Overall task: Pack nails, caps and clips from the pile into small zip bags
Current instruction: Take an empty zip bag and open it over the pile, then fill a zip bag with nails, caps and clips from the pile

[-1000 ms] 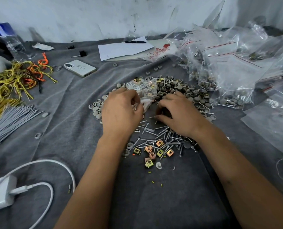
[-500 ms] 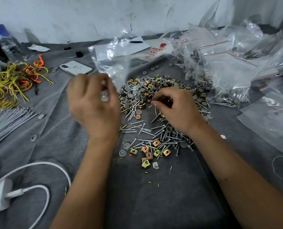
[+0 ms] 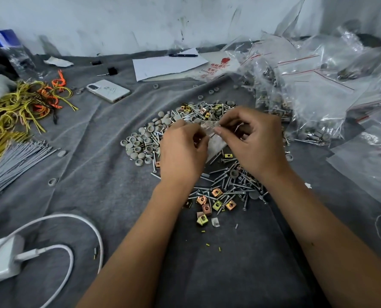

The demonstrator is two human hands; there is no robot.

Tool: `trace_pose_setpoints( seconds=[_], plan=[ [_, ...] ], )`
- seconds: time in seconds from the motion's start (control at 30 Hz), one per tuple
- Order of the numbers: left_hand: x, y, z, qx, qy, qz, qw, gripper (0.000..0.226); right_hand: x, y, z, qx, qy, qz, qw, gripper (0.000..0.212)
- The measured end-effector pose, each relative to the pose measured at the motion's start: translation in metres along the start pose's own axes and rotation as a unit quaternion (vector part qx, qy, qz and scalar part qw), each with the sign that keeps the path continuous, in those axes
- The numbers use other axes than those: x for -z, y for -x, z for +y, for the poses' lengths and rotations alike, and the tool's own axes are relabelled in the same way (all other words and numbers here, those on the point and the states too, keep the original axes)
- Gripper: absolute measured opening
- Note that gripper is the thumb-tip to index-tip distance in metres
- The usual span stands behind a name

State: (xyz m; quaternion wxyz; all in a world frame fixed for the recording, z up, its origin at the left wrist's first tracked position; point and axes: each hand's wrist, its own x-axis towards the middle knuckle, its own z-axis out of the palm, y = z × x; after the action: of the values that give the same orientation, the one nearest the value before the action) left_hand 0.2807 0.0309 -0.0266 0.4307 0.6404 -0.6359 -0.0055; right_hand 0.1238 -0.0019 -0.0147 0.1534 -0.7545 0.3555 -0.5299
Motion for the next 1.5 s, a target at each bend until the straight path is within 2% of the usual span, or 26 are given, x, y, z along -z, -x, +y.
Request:
trace_pose_setpoints(
  seconds=[0.2,0.4,0.5,0.63,0.7,0.8,0.87,0.93,1.0,1.07,1.3,1.37,1.5],
  plan=[
    [0.0,0.0,0.002,-0.016,0.054,0.017,0.998,0.005,0.002,-0.001,0.003,0.049,0.061,-0.008,0.997,0.013],
    [0.002,0.0,0.005,-0.04,0.057,0.093,0.993,0.008,-0.004,0.0,0.004,0.108,0.131,-0.025,0.985,0.014],
    [0.004,0.0,0.007,-0.052,0.059,0.115,0.99,0.008,-0.007,0.0,0.006,0.111,0.145,-0.043,0.982,0.014],
    [0.011,-0.002,0.006,-0.024,0.046,0.155,0.987,0.006,-0.009,0.001,0.01,0.065,0.18,-0.097,0.977,0.019],
    [0.013,-0.004,0.003,-0.001,0.031,0.138,0.99,0.006,-0.008,0.0,0.011,0.039,0.141,-0.099,0.984,0.017],
    [0.01,-0.004,-0.001,0.02,0.002,0.087,0.996,0.006,-0.005,-0.001,0.008,0.012,0.065,-0.059,0.996,0.017],
    [0.008,-0.002,-0.002,0.022,-0.002,0.065,0.998,0.007,-0.001,-0.003,0.009,-0.01,0.062,-0.05,0.997,0.015],
    [0.007,-0.002,-0.002,0.026,-0.005,0.057,0.998,0.007,0.003,-0.004,0.015,-0.04,0.114,-0.099,0.988,0.012],
    [0.006,-0.002,-0.004,0.032,0.0,0.057,0.998,0.007,0.007,-0.004,0.022,-0.067,0.2,-0.198,0.957,0.015],
    [0.006,-0.002,-0.004,0.038,0.011,0.06,0.997,0.006,0.007,-0.002,0.024,-0.081,0.227,-0.272,0.932,0.023],
    [0.014,-0.006,-0.012,0.07,0.048,0.103,0.991,0.009,0.005,-0.004,0.021,-0.075,0.221,-0.335,0.913,0.012],
    [0.013,-0.006,-0.014,0.076,0.052,0.096,0.991,0.01,0.003,-0.003,0.018,-0.061,0.194,-0.308,0.929,0.008],
    [0.007,-0.005,-0.008,0.076,0.082,0.038,0.993,0.011,0.01,-0.005,0.009,-0.03,0.06,-0.13,0.989,0.005]
  ],
)
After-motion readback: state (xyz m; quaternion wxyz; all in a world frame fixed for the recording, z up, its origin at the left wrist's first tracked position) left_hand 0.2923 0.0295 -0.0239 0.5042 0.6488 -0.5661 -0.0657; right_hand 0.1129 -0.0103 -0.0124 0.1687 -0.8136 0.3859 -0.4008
